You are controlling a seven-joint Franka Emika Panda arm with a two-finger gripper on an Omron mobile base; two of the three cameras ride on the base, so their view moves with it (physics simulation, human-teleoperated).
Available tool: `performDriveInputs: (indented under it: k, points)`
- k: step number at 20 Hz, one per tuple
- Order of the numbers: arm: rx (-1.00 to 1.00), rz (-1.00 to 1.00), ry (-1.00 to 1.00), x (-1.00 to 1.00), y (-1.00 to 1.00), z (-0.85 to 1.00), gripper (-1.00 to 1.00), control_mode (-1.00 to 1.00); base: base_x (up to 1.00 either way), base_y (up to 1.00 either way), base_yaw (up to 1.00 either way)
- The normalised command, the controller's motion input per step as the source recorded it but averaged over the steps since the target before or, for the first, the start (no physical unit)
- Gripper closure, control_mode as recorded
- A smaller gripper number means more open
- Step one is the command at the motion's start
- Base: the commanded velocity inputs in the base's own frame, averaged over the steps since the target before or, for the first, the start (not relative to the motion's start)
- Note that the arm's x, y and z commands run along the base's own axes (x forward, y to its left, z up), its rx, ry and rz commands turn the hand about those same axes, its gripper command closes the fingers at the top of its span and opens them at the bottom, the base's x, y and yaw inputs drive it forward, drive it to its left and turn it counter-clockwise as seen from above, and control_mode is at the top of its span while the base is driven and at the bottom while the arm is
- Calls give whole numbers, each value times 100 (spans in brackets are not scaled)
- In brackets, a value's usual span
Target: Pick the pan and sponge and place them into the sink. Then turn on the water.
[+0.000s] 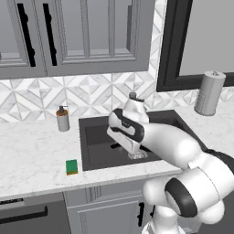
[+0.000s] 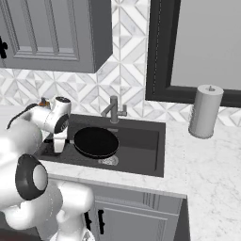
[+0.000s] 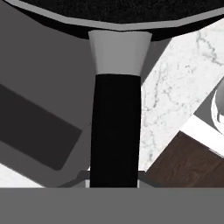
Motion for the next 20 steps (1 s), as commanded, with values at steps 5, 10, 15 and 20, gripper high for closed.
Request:
performDriveInputs:
  k: [5,10,15,20]
  points:
    - [0,0,14,61,-7,-30,100,-100,0,0,0]
    - [-7,0,2,51,0,-33,100,-100,0,0,0]
    - [-10,0,1,41,0,-42,100,-100,0,0,0]
    - [-3,0,6,37,-1,-49,100,-100,0,0,0]
